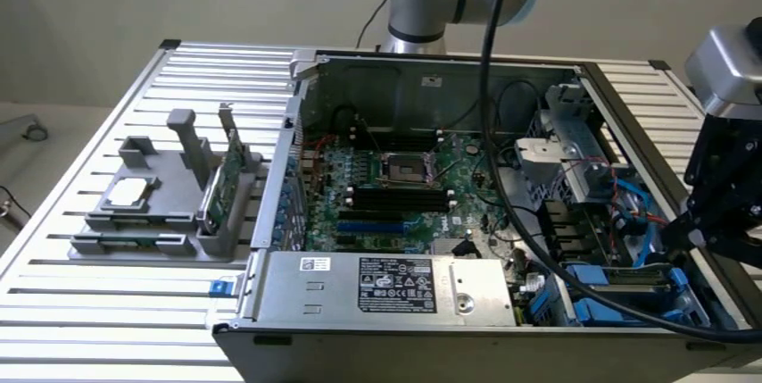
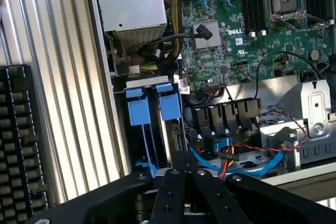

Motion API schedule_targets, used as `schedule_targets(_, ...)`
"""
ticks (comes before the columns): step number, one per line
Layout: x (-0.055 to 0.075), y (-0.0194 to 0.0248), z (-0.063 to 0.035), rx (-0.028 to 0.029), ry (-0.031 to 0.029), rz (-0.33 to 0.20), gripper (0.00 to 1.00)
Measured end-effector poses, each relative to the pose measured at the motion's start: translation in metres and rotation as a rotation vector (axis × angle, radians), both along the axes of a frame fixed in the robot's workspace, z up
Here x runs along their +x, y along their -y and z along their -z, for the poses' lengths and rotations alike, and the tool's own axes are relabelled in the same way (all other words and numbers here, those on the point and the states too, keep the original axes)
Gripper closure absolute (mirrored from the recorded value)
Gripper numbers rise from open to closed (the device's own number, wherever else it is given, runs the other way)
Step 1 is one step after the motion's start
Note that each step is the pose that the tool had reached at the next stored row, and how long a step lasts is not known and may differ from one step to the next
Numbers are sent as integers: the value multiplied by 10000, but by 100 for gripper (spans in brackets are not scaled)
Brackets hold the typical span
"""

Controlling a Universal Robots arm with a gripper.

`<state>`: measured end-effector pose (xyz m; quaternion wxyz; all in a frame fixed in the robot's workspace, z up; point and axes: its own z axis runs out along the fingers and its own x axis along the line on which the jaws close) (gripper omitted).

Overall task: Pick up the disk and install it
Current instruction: 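Insert the first disk wire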

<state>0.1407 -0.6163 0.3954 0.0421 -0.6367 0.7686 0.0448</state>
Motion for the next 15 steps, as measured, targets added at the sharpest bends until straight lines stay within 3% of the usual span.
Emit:
schedule_targets(7,0,0,2,-161,4,861,89)
schedule_targets(15,0,0,63,-170,32,2256,89)
